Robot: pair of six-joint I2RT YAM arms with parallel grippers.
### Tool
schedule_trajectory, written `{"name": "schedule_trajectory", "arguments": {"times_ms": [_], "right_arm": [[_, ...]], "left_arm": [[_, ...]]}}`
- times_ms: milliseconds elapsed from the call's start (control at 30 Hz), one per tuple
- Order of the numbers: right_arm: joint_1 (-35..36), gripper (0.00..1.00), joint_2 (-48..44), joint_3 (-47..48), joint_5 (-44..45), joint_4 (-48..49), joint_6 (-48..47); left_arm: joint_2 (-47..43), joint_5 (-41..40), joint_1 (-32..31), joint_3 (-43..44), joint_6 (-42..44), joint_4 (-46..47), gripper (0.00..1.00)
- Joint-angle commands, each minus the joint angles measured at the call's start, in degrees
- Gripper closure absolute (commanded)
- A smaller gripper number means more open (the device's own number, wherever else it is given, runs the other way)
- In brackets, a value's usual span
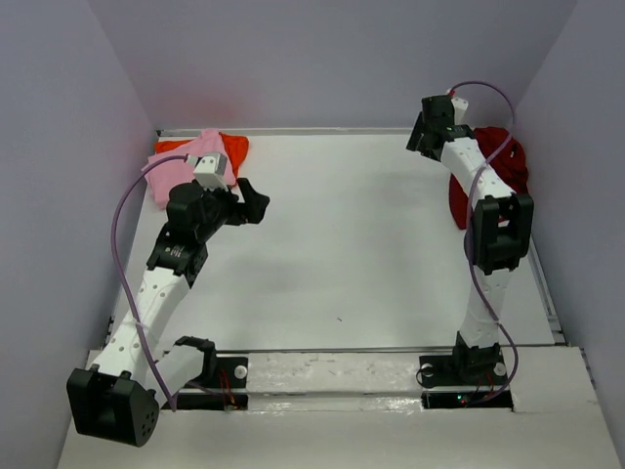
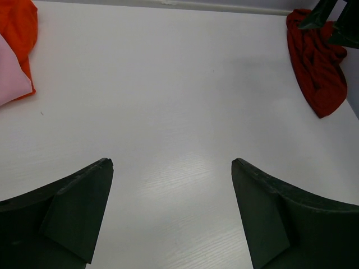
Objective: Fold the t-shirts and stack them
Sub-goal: Grab the tshirt from the pile
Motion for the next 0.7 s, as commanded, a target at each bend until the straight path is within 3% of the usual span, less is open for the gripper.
{"name": "schedule_trajectory", "arguments": {"times_ms": [0,167,400,533,667], "right_arm": [[-2.28,0.08,-1.57,-2.78,6.6,-2.37,1.15],[-9.05,0.09,-0.79,-9.46,1.44,-0.52,2.2],[-9.06,0.12,-3.15,-13.58,-4.55,-0.96,6.24],[-9.06,0.13,-11.66,-28.83,-5.87,2.98,8.71],[-9.06,0.13,-17.04,-36.44,-4.38,6.42,7.66]], "left_arm": [[-2.27,0.03,-0.73,-0.14,0.82,2.18,0.04],[-2.0,-2.08,-1.61,0.65,1.34,0.68,0.04],[-1.47,-2.69,-1.62,1.09,1.43,-0.11,0.04],[-1.74,-3.31,-1.7,1.09,1.61,-0.2,0.04],[-1.56,-2.7,-1.79,1.18,1.52,-0.11,0.04]]}}
